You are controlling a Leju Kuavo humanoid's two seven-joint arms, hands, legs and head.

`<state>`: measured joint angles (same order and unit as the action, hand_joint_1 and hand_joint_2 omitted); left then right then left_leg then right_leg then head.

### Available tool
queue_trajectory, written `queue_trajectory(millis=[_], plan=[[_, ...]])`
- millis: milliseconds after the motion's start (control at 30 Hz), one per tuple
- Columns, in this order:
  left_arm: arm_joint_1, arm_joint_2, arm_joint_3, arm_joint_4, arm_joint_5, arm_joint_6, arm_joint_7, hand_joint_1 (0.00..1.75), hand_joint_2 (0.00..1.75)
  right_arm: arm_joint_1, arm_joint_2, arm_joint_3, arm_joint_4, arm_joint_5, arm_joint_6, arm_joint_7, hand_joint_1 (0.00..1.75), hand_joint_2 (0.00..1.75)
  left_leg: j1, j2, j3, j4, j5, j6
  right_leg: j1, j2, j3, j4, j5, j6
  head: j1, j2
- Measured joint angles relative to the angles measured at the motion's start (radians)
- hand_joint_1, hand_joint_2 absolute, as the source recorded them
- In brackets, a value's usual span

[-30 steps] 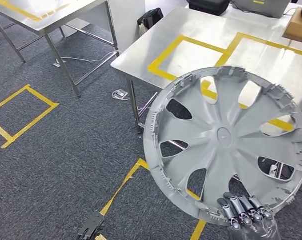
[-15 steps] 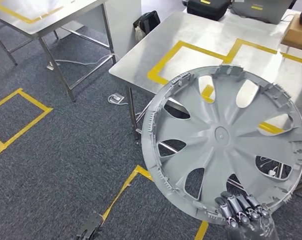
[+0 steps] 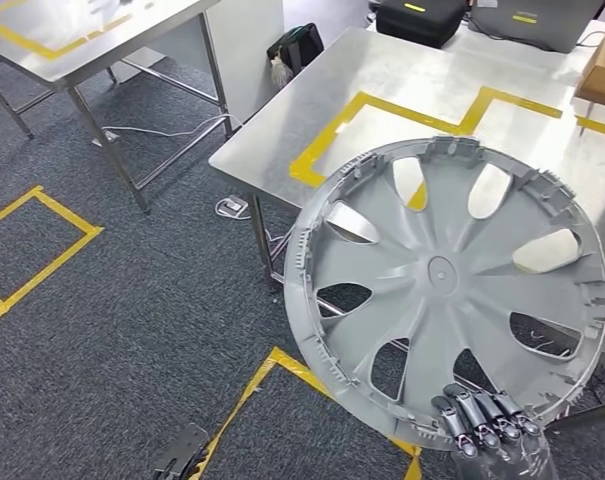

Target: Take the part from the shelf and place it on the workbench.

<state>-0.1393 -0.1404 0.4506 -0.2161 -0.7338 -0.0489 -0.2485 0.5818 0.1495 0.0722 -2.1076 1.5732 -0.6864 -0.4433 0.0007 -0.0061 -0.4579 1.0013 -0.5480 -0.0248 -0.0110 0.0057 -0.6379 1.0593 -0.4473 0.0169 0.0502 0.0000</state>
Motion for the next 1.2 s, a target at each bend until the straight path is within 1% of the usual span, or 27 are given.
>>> queue_trajectory(millis=[33,67,100,167,200,233,267,367,400,500,533,567,600,667,700,733,767,800,833,867,900,933,1000,1033,1100,1167,1200], plan=[[-0.002,-0.001,0.000,0.000,0.000,0.000,0.000,0.00,1.75,-0.001,0.000,0.000,0.000,0.000,0.000,0.000,1.75,1.75,0.000,0.000,-0.012,0.029,-0.001,-0.004,-0.001,0.001,0.013,-0.004,-0.006,-0.008,-0.002,0.000],[-0.003,-0.001,0.000,0.000,-0.001,0.000,0.000,0.00,1.75,-0.002,0.001,0.000,0.000,0.000,0.000,0.001,1.75,1.75,0.000,0.000,-0.039,0.078,-0.007,-0.008,-0.003,0.001,0.026,-0.008,-0.012,-0.013,-0.003,0.000],[-0.004,-0.001,0.000,0.000,-0.001,0.000,-0.001,0.00,1.75,-0.003,0.001,0.000,0.000,0.000,0.000,0.001,1.75,1.75,0.001,0.000,-0.081,0.144,-0.020,-0.012,-0.003,0.001,0.038,-0.012,-0.019,-0.018,-0.004,0.000],[-0.003,-0.001,0.000,0.000,-0.001,0.000,0.000,0.00,1.75,-0.003,0.002,0.000,0.000,0.000,0.000,0.002,1.75,1.75,0.001,0.000,-0.177,0.260,-0.067,-0.017,-0.003,0.003,0.060,-0.015,-0.037,-0.021,-0.005,0.000],[-0.001,-0.001,0.000,0.000,-0.001,-0.001,0.000,0.00,1.75,-0.002,0.002,0.000,0.000,0.000,0.000,0.002,1.75,1.75,0.001,0.000,-0.212,0.283,-0.084,-0.017,-0.003,0.005,0.073,-0.016,-0.048,-0.021,-0.005,0.000],[0.001,-0.001,0.000,0.000,-0.001,-0.001,0.000,0.00,1.75,-0.002,0.002,0.000,0.000,0.000,0.000,0.002,1.75,1.75,0.000,0.000,-0.231,0.275,-0.082,-0.015,-0.003,0.008,0.088,-0.016,-0.059,-0.020,-0.005,0.000],[0.002,0.000,0.000,0.000,-0.001,-0.001,0.000,0.00,1.75,-0.002,0.002,0.000,0.000,0.000,0.000,0.003,1.75,1.75,-0.001,0.000,-0.236,0.238,-0.055,-0.011,-0.004,0.009,0.104,-0.017,-0.072,-0.019,-0.005,0.000],[0.004,0.003,0.000,0.000,-0.001,-0.001,0.000,0.00,1.75,-0.002,0.002,0.000,0.000,0.000,0.000,0.003,1.75,1.75,-0.009,0.004,-0.219,0.069,0.104,0.006,-0.002,0.012,0.144,-0.020,-0.110,-0.005,-0.007,0.000],[0.006,0.003,0.000,0.000,-0.001,-0.001,0.000,0.00,1.75,-0.002,0.002,0.000,0.000,0.000,0.000,0.003,1.75,1.75,-0.011,0.005,-0.213,0.036,0.134,0.012,-0.001,0.013,0.154,-0.027,-0.120,0.001,-0.008,0.000],[0.004,0.003,0.000,0.000,-0.001,-0.001,0.000,0.00,1.75,-0.003,0.002,0.000,0.000,0.000,0.000,0.003,1.75,1.75,-0.010,0.002,-0.184,0.004,0.143,0.030,0.001,0.012,0.184,-0.036,-0.117,0.020,-0.007,0.000],[0.003,0.003,0.000,0.000,-0.001,-0.001,0.000,0.00,1.75,-0.003,0.002,0.000,-0.001,0.000,0.000,0.004,1.75,1.75,-0.008,0.002,-0.171,-0.003,0.142,0.037,0.002,0.009,0.178,-0.013,-0.112,0.025,-0.005,0.000],[0.002,0.003,0.000,0.000,-0.001,-0.001,0.000,0.00,1.75,-0.005,0.002,0.000,-0.001,0.000,0.000,0.004,1.75,1.75,-0.007,0.001,-0.158,-0.007,0.138,0.042,0.002,0.006,0.157,0.027,-0.116,0.028,-0.002,0.000],[0.001,0.003,0.000,0.000,-0.001,-0.001,0.000,0.00,1.75,-0.005,0.002,0.000,-0.001,0.000,0.000,0.005,1.75,1.75,-0.006,0.000,-0.147,-0.009,0.130,0.045,0.002,0.003,0.119,0.088,-0.129,0.029,0.000,0.000],[0.002,0.002,0.000,0.000,-0.001,-0.001,0.000,0.00,1.75,-0.004,0.002,0.001,0.000,0.000,0.000,0.006,1.75,1.75,-0.007,-0.001,-0.126,-0.009,0.108,0.048,0.002,0.002,0.032,0.204,-0.188,0.032,0.001,0.000],[0.003,0.002,0.000,0.000,-0.001,-0.001,0.000,0.00,1.75,-0.004,0.002,0.001,0.000,0.000,0.000,0.006,1.75,1.75,-0.007,-0.002,-0.112,-0.009,0.096,0.049,0.002,0.002,0.000,0.229,-0.217,0.034,0.001,0.000],[0.004,0.002,0.000,0.000,-0.001,-0.002,0.000,0.00,1.75,-0.003,0.002,0.000,0.001,0.000,0.000,0.007,1.75,1.75,-0.007,-0.004,-0.094,-0.009,0.083,0.049,0.002,0.002,-0.019,0.225,-0.228,0.035,0.002,0.000],[0.005,0.002,0.000,0.000,-0.001,-0.002,0.000,0.00,1.75,-0.003,0.002,0.000,0.001,0.000,0.000,0.007,1.75,1.75,-0.007,-0.006,-0.075,-0.009,0.069,0.049,0.002,0.002,-0.024,0.192,-0.214,0.036,0.002,0.000],[0.005,0.002,0.000,0.000,-0.001,-0.002,0.000,0.00,1.75,-0.003,0.002,0.000,0.001,0.000,0.000,0.008,1.75,1.75,-0.007,-0.007,-0.055,-0.010,0.054,0.047,0.002,0.002,-0.020,0.137,-0.170,0.035,0.002,0.000],[0.005,0.001,0.000,0.000,-0.001,-0.002,0.000,0.00,1.75,-0.003,0.002,0.000,0.002,0.000,0.000,0.008,1.75,1.75,-0.007,-0.008,-0.035,-0.008,0.039,0.045,0.002,0.001,-0.015,0.080,-0.103,0.034,0.002,0.000],[0.004,0.001,0.000,0.000,-0.001,-0.002,0.000,0.00,1.75,-0.004,0.002,0.000,0.002,0.000,0.000,0.008,1.75,1.75,-0.008,-0.008,-0.020,-0.008,0.026,0.041,0.003,0.000,-0.010,0.034,-0.050,0.031,0.002,0.000],[0.003,0.001,0.000,0.000,-0.001,-0.002,0.000,0.00,1.75,-0.004,0.002,0.000,0.003,0.000,0.000,0.008,1.75,1.75,-0.009,-0.008,-0.011,-0.010,0.015,0.035,0.005,0.000,-0.004,0.006,-0.008,0.025,0.001,0.000],[0.002,0.002,0.000,0.000,-0.001,-0.002,0.000,0.00,1.75,-0.003,0.002,0.000,0.003,0.000,0.000,0.009,1.75,1.75,-0.009,-0.009,-0.005,-0.009,0.009,0.030,0.007,0.000,0.000,-0.005,0.011,0.018,0.001,0.000],[-0.001,0.001,0.000,0.000,-0.001,-0.002,0.000,0.00,1.75,-0.003,0.002,0.001,0.004,0.000,0.000,0.010,1.75,1.75,-0.008,-0.008,-0.008,0.002,0.011,0.019,0.007,0.003,0.016,-0.011,0.005,0.005,0.000,0.000],[-0.002,0.001,0.000,0.000,-0.001,-0.003,0.000,0.00,1.75,-0.003,0.002,0.001,0.004,0.000,0.000,0.010,1.75,1.75,-0.008,-0.008,-0.020,0.029,0.016,0.014,0.005,0.003,0.025,-0.016,0.001,-0.001,-0.001,0.000],[-0.005,0.000,0.000,0.000,-0.001,-0.003,0.000,0.00,1.75,-0.005,0.002,0.001,0.004,0.000,0.000,0.012,1.75,1.75,-0.006,-0.006,-0.084,0.131,0.003,0.003,0.000,0.002,0.045,-0.026,-0.009,-0.010,-0.004,0.000],[-0.004,0.000,0.000,0.000,-0.001,-0.003,0.000,0.00,1.75,-0.006,0.002,0.001,0.004,0.000,0.000,0.018,1.75,1.75,-0.003,-0.006,-0.173,0.245,-0.045,-0.004,-0.001,0.003,0.061,-0.030,-0.021,-0.014,-0.005,0.000],[-0.003,0.000,0.000,0.000,-0.001,-0.003,0.000,0.00,1.75,-0.006,0.002,0.001,0.004,0.000,0.000,0.022,1.75,1.75,-0.001,-0.006,-0.208,0.277,-0.066,-0.006,-0.002,0.005,0.070,-0.031,-0.028,-0.014,-0.006,0.000]])
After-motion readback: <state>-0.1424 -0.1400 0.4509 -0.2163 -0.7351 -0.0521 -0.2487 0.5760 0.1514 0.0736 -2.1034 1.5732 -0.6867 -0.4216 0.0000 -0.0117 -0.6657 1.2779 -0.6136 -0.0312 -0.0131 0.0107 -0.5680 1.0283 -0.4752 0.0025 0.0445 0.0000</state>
